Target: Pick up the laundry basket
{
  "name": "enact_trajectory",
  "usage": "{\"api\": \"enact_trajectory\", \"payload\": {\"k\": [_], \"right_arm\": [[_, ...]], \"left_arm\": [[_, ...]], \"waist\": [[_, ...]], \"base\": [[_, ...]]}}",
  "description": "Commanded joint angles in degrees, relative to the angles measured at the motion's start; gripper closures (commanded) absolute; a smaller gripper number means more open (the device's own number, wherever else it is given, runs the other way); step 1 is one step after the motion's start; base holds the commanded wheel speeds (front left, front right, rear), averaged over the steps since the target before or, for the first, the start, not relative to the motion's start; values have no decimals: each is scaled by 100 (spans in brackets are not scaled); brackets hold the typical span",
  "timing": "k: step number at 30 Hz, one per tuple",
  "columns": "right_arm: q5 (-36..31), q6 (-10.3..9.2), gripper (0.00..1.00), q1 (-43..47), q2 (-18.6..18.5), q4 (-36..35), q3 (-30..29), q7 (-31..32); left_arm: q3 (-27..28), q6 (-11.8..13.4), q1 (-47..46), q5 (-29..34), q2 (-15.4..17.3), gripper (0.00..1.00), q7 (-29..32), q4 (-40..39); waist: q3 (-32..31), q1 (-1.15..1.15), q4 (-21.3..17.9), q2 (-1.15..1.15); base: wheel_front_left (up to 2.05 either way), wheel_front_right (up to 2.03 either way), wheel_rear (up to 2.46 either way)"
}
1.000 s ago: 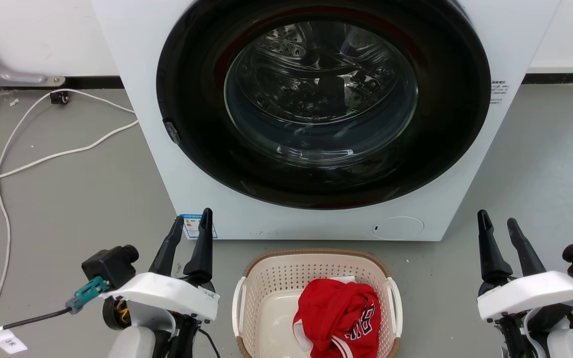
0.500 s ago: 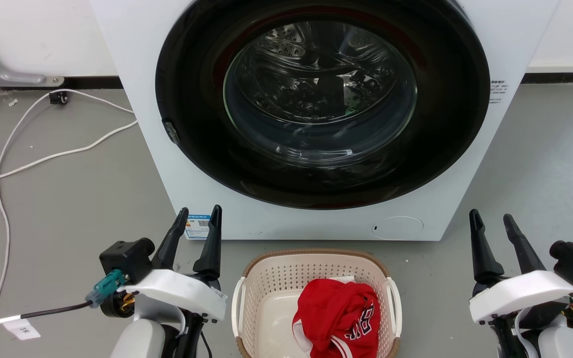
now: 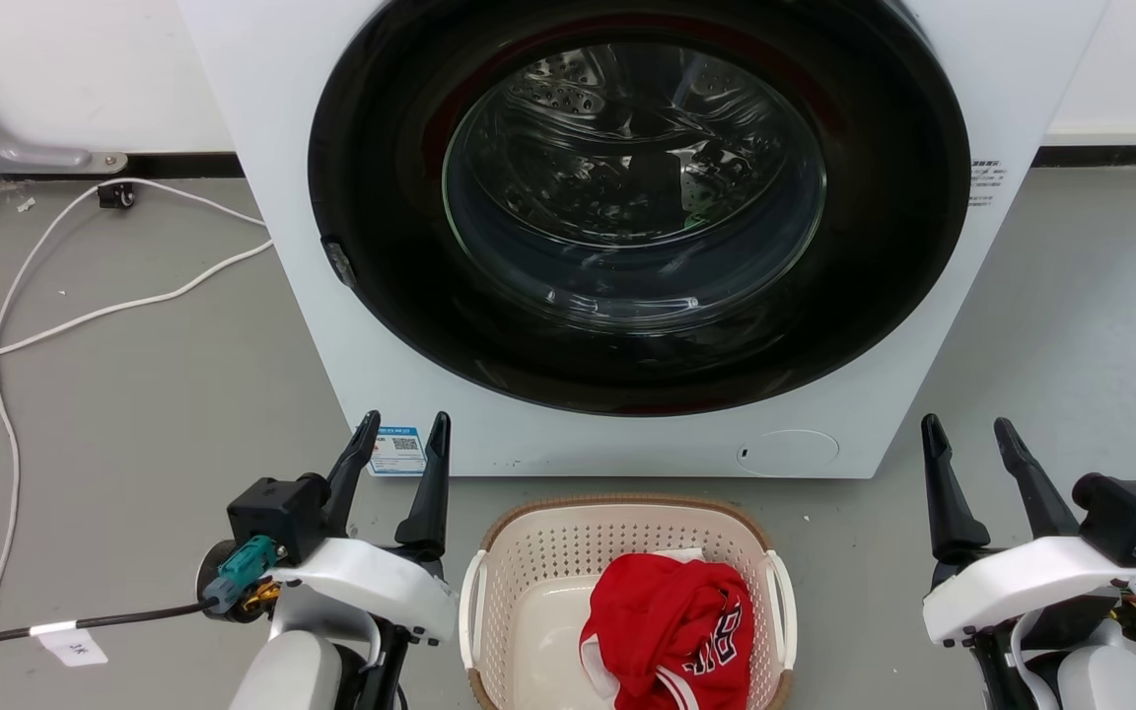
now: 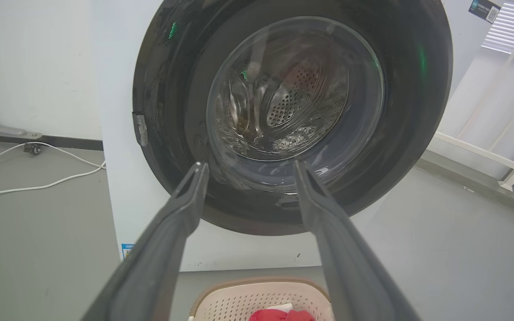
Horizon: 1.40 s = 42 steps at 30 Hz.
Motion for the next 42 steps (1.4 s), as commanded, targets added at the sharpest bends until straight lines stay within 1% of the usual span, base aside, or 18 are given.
{"api": "enact_trajectory", "payload": {"k": [1, 30, 33, 42], "right_arm": [[-113, 10, 0, -7, 0, -58, 6, -32], [-1094, 7, 0, 86, 3, -76, -43, -131], [-1174, 7, 0, 91, 3, -72, -57, -149], [-1025, 7, 0, 76, 3, 2, -112, -184]], "left_arm": [[-19, 24, -126, 125, 1, 0, -51, 3], [-56, 118, -269, 1255, -65, 0, -366, 366], [-60, 122, -283, 1332, -70, 0, -402, 394], [-17, 136, -297, 1205, -97, 0, -394, 458]], "waist": [[-3, 0, -1, 0], [69, 0, 16, 0], [79, 0, 22, 0], [82, 0, 42, 0]], "base": [[0, 0, 0], [0, 0, 0], [0, 0, 0], [0, 0, 0]]}}
